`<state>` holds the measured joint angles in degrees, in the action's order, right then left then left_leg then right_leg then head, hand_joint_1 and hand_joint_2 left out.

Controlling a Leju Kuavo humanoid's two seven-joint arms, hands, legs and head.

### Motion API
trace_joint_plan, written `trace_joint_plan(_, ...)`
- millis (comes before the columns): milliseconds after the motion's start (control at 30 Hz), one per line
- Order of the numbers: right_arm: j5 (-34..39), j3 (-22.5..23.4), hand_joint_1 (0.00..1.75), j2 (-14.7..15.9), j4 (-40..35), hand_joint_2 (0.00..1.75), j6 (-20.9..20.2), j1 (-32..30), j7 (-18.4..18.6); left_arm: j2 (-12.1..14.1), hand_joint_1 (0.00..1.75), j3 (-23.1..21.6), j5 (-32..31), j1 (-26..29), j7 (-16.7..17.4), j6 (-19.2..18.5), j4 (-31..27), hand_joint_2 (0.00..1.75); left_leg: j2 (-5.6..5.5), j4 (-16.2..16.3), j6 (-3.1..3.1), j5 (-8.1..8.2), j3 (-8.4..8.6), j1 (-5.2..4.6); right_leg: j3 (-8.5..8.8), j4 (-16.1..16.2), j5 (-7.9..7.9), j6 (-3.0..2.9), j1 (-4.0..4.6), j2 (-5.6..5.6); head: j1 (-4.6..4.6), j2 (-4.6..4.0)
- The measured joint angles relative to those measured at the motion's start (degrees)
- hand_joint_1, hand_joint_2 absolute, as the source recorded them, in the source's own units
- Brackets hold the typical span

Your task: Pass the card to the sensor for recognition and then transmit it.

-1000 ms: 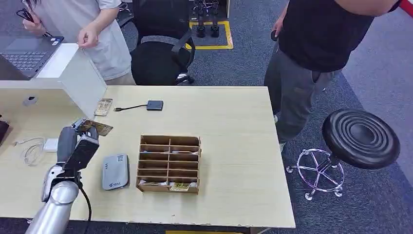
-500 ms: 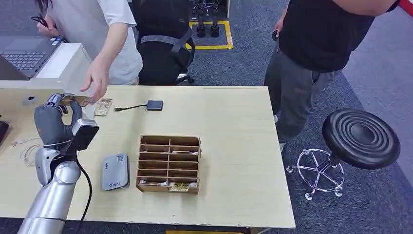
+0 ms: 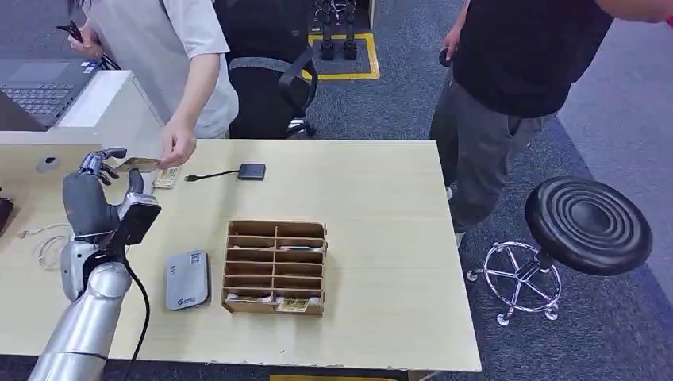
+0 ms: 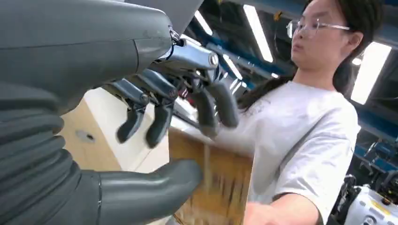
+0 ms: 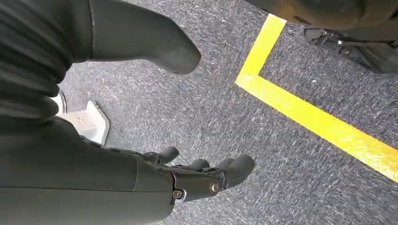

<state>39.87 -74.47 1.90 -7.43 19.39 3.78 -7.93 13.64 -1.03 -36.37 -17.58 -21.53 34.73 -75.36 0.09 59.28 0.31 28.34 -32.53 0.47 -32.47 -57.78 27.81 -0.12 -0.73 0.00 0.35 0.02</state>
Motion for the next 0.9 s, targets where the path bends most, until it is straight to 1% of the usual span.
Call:
trace_joint_plan(67,0.2,0.0,0.0,0.0,0.0,1.75,0.0,0.0,-0.1,0.3,0.0,0.0,1.1,-0.3,0.7,-2.4,0.0,1.75,0.0,0.0,0.0,0.0,-0.01,0.0,-0.01,0.0,0.0,0.0,0.0,-0.01,0.0,-0.02)
trace_joint_plan(100,0.3,0.0,0.0,0.0,0.0,1.75,0.1,0.0,-0.2,0.6,0.0,0.0,1.9,-0.4,1.2,-4.4,0.0,1.75,0.0,0.0,0.0,0.0,0.0,0.0,0.0,0.0,0.0,0.0,0.0,-0.01,0.0,-0.02)
trace_joint_plan(167,0.5,0.0,0.0,0.0,0.0,1.75,0.1,0.0,-0.3,1.4,0.0,0.0,3.8,-0.4,1.3,-8.3,-0.1,1.75,0.04,0.0,-0.01,-0.01,-0.01,0.01,0.0,0.0,-0.01,-0.01,0.0,0.01,0.0,-0.02)
trace_joint_plan(200,0.8,0.0,0.0,0.0,0.0,1.75,0.1,0.0,-0.3,2.5,0.0,-0.2,5.7,0.0,0.9,-11.9,-0.5,1.75,0.07,0.0,-0.01,-0.01,-0.01,0.02,0.01,0.0,-0.02,-0.02,0.0,0.04,0.0,0.0)
trace_joint_plan(267,0.8,0.0,0.0,0.0,0.0,1.75,0.0,-0.1,-0.3,4.3,0.0,-0.3,8.2,1.3,-0.1,-17.1,-2.3,1.75,0.14,0.0,-0.01,-0.01,0.01,0.02,-0.01,0.0,-0.03,-0.03,0.0,0.12,0.0,0.0)
trace_joint_plan(300,0.9,0.0,0.0,0.0,0.0,1.75,-0.1,-0.2,-0.3,5.5,0.0,-0.4,8.7,2.3,-0.5,-19.4,-3.3,1.75,0.17,0.0,-0.01,-0.01,0.01,0.03,-0.02,0.0,-0.03,-0.03,0.01,0.16,0.0,-0.02)
trace_joint_plan(400,1.5,0.0,0.0,0.0,0.0,1.75,-0.1,-0.2,-0.5,9.5,0.0,-0.8,9.5,6.2,-2.8,-28.5,-8.0,1.75,0.2,0.0,-0.06,0.04,-0.01,0.04,-0.06,0.0,0.0,-0.03,0.01,0.22,0.0,-0.02)
trace_joint_plan(433,1.5,0.0,0.0,0.0,0.0,1.75,-0.1,-0.2,-0.6,11.1,0.0,-1.0,9.5,8.1,-3.1,-30.3,-10.2,1.75,0.25,0.0,-0.06,0.04,-0.01,0.04,-0.1,0.0,0.02,-0.04,0.02,0.27,-0.02,0.0)
trace_joint_plan(467,1.6,0.0,0.0,0.0,0.0,1.75,-0.1,-0.2,-0.7,12.1,0.0,-1.2,9.5,9.4,-3.1,-30.9,-11.8,1.75,0.24,0.0,-0.06,0.04,-0.03,0.04,-0.12,0.0,0.02,-0.03,0.02,0.26,-0.02,-0.02)
trace_joint_plan(600,1.6,0.0,0.0,0.0,0.0,1.75,-0.1,-0.2,-0.9,14.5,0.0,-1.4,9.5,12.3,-3.1,-31.8,-15.7,1.75,0.14,0.0,-0.06,0.04,-0.08,0.03,-0.11,0.0,0.03,-0.03,0.02,0.14,-0.02,-0.02)
trace_joint_plan(700,1.6,0.0,0.0,0.0,0.0,1.75,-0.1,-0.2,-0.9,15.5,0.0,-1.4,9.4,13.0,-3.0,-32.1,-17.3,1.75,0.14,0.0,-0.06,0.04,-0.07,0.03,-0.09,0.0,0.01,-0.03,0.02,0.14,0.0,-0.02)
trace_joint_plan(900,1.6,0.0,0.0,0.0,0.1,1.75,-0.1,-0.2,-0.9,16.5,0.0,-1.6,9.4,13.6,-3.0,-32.2,-18.7,1.75,0.14,0.0,-0.08,0.02,-0.06,0.03,-0.09,0.0,-0.03,-0.03,0.02,0.15,0.0,0.0)
